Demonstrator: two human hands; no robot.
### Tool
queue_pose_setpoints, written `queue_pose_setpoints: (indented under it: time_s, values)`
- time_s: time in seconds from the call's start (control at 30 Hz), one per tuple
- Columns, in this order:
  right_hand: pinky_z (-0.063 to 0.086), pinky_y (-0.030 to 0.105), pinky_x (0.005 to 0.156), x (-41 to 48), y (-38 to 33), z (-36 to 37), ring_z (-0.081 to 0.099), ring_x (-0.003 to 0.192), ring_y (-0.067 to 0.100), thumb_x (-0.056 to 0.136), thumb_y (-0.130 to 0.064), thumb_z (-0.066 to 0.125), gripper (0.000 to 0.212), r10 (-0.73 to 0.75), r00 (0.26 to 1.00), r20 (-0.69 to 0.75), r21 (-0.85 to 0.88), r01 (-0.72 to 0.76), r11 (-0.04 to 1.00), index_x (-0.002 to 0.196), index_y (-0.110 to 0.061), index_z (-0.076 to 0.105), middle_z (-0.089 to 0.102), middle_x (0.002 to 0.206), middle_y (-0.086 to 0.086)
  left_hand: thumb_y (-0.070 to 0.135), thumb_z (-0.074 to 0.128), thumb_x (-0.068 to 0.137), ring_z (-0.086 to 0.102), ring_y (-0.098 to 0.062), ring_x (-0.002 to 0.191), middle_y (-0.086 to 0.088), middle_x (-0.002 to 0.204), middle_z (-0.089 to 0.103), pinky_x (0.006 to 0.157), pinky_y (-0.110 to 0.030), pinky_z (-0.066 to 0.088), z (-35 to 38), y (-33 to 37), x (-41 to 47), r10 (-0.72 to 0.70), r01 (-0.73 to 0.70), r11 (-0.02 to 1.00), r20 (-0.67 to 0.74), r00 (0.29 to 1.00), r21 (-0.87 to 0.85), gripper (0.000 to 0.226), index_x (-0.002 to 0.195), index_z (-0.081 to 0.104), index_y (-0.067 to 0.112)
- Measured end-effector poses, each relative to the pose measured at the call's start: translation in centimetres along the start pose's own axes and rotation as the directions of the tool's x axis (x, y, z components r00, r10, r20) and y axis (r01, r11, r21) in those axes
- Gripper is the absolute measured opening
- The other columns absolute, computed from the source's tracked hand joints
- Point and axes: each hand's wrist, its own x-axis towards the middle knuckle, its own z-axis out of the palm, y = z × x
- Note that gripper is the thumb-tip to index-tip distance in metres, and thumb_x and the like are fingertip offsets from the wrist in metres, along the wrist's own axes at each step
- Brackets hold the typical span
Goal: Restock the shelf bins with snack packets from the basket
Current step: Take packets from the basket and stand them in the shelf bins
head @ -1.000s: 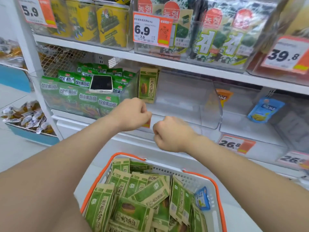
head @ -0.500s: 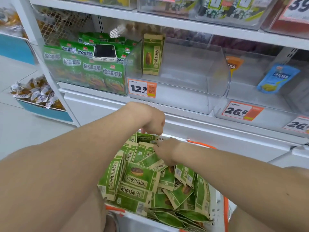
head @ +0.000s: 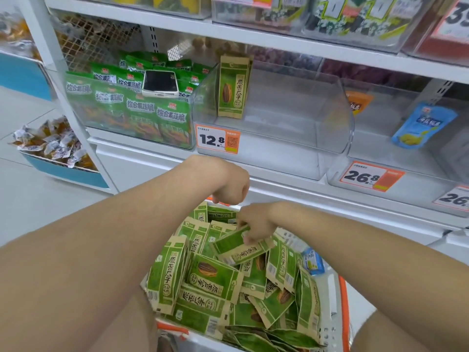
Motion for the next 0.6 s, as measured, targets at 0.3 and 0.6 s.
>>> queue_pose_setpoints:
  time_s: [0.3,0.6]
  values:
    - [0.032,0.021,0.045,-8.0,1.8,-10.5,0.052,0.047,0.019,0.090,-0.012,0.056,0.026,0.333,0.904,-0.267,0.796,0.012,0.605,0.101,0.005,0.073,0.066,0.072,0.016,0.048,0.100,0.062,0.059,-0.021,0.115,0.007,0.134,0.055,0.096,-0.037,0.051,-2.4,-1.6,-3.4,0.039,-0.044,0.952,-0.024,0.999,-0.304,0.112,0.144,0.027,0.027]
    - [0.033,0.024,0.050,-11.5,1.1,-12.3,0.051,0.044,0.021,0.101,-0.046,0.042,0.040,0.535,0.767,-0.354,0.933,0.328,0.146,0.097,-0.013,0.062,0.055,0.059,0.006,0.016,0.087,0.086,0.077,-0.012,0.090,0.002,0.099,0.081,0.076,-0.033,0.063,-3.9,-1.8,-3.5,-0.215,-0.402,0.396,-0.509,0.834,-0.826,0.032,0.114,0.073,0.023]
